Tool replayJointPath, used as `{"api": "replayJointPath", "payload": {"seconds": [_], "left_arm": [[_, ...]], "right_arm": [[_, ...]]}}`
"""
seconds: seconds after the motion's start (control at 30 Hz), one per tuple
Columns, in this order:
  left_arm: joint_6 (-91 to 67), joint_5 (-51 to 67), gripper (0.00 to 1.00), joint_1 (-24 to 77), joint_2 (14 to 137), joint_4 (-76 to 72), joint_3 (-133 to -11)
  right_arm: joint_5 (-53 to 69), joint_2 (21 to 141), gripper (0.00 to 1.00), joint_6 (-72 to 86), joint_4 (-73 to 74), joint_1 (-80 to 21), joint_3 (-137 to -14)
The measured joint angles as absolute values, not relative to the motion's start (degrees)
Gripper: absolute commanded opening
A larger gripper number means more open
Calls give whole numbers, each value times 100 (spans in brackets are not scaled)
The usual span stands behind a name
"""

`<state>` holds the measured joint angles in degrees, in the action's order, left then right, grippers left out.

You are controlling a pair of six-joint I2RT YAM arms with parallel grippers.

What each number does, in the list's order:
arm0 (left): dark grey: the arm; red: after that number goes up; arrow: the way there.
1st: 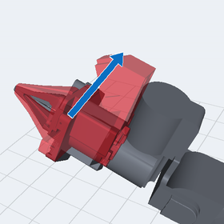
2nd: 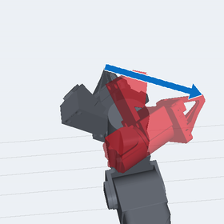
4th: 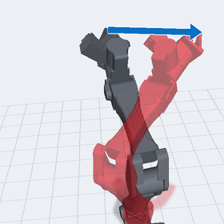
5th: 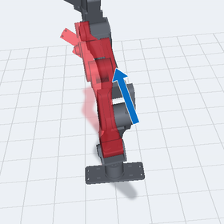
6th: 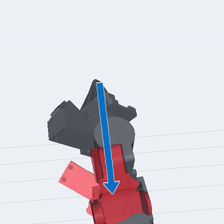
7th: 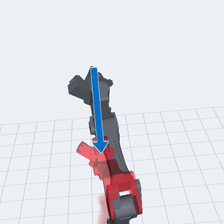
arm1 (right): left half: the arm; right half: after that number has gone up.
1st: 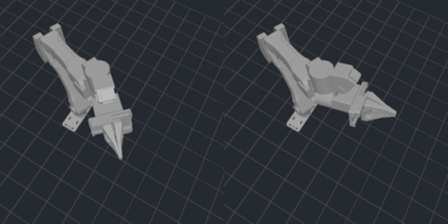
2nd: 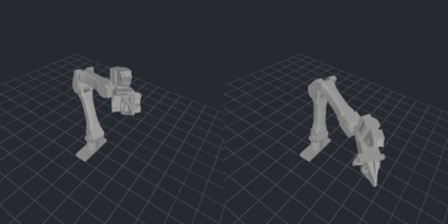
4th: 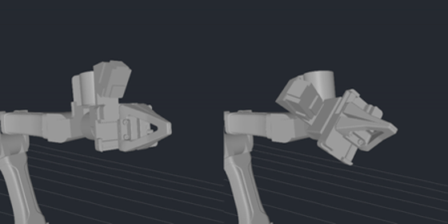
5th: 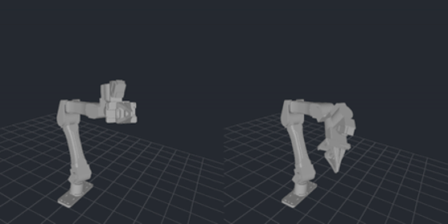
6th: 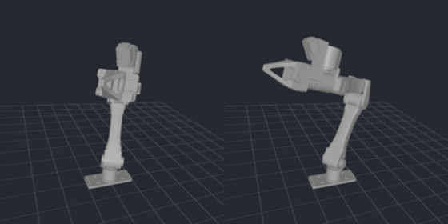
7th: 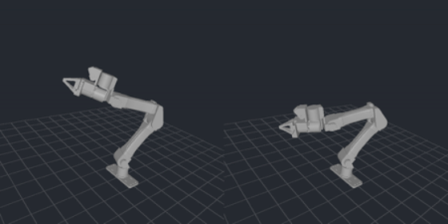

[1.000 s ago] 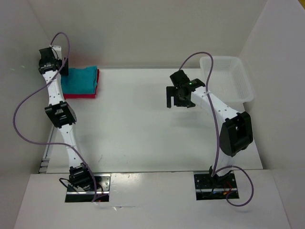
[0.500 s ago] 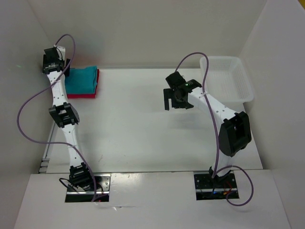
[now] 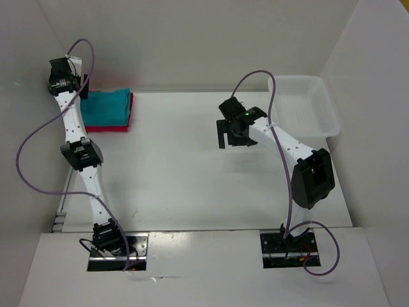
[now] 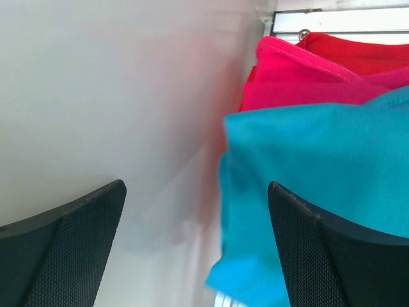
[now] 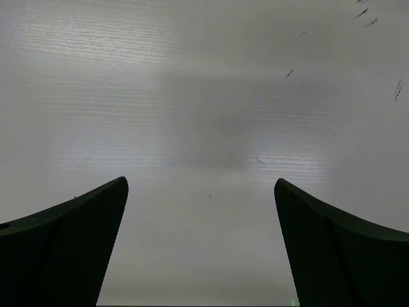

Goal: Fold and stack the t-shirts
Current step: Put the neatly folded tshirt into the corner of the board with the left arm

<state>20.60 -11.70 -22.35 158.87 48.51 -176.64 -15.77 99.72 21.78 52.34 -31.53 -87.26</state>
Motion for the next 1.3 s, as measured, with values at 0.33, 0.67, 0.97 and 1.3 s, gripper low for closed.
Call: {"api": "replayJointPath", "payload": {"seconds": [0.33,0.67,0.97,1.3], "left_arm": [[2152,-1022,99,-2349,15356,5269,-17766],[3267,-1457,99,-2250,15568,5319,-17843],[5109,-987,99,-2257,15568,5927,-17843],[5972,-563,99,-2335,15806,6488,-17843]], "right_arm": [[-1678,10149,100,2093,5236,-3249,-8744],[-1763,10151,100,2047,5238,-3256,-8744],[-1831,10151,100,2043,5236,-3256,-8744],[-1892,10151,100,1986,5238,-3256,-8744]]}}
